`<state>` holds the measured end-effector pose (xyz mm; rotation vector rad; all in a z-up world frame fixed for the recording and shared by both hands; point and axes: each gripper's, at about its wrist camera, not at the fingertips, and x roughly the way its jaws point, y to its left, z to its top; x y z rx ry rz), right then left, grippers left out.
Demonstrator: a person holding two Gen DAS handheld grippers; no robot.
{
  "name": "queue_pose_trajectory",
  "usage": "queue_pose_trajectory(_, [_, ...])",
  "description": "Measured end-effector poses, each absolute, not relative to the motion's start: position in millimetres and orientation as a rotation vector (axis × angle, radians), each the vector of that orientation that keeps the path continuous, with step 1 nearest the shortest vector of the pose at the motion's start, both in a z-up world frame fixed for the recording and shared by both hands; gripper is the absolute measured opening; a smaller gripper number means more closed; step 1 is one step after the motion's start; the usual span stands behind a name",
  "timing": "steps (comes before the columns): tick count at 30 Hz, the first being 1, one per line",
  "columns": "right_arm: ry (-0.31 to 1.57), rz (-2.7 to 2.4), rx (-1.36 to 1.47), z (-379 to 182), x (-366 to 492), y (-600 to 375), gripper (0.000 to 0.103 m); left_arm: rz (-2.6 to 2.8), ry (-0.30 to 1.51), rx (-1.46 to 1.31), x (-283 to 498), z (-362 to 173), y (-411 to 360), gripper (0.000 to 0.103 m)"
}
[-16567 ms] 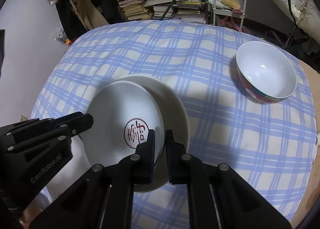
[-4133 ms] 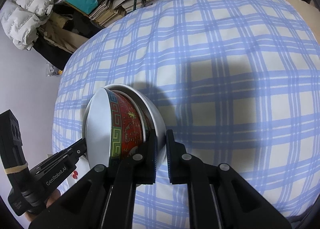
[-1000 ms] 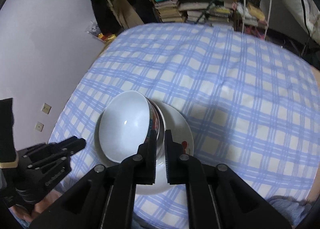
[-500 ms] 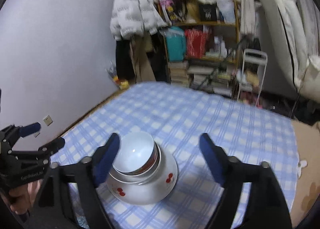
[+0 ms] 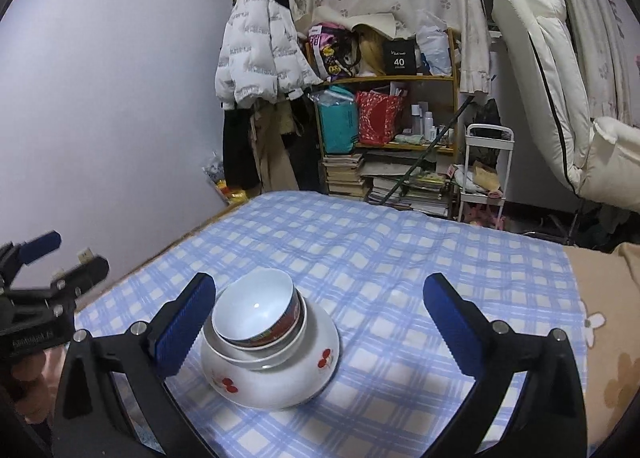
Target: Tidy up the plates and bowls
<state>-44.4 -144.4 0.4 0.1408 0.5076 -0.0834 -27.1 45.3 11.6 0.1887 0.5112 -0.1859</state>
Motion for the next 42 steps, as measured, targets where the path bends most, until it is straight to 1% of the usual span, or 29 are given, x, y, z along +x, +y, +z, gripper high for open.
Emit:
queue_pose_trajectory(3, [0.456,-0.079,0.153,0.6,-43.1,-148.0,0.103,-0.184,0.489,0.183,-29.2,11.5,44.1,0.096])
queue_pose_trajectory(9, [0.519,-0.098,0.129,-8.4,-29.8,-146.6,0.103,-0.165,0.508,0.174,-23.1,6.5,43.6,0.096])
queue_pose_trajectory(14, [0.52,-0.09,0.113,-8.9,-28.1,-143.7,0.103,-0.153,0.548,0.177,-15.9,0.0,41.5,0.096])
queue_pose_trajectory(24, [0.544,-0.103,0.119,-12.9,-26.2,-146.8,0.103,-0.146,0.561,0.183,-15.1,-2.5,41.8,0.096])
queue_pose_trajectory(42, [0.56,-0.116,0.119,-14.3,-26.7,-149.7,0.103,-0.104,0.528,0.196,-22.4,1.1,42.9,0.096])
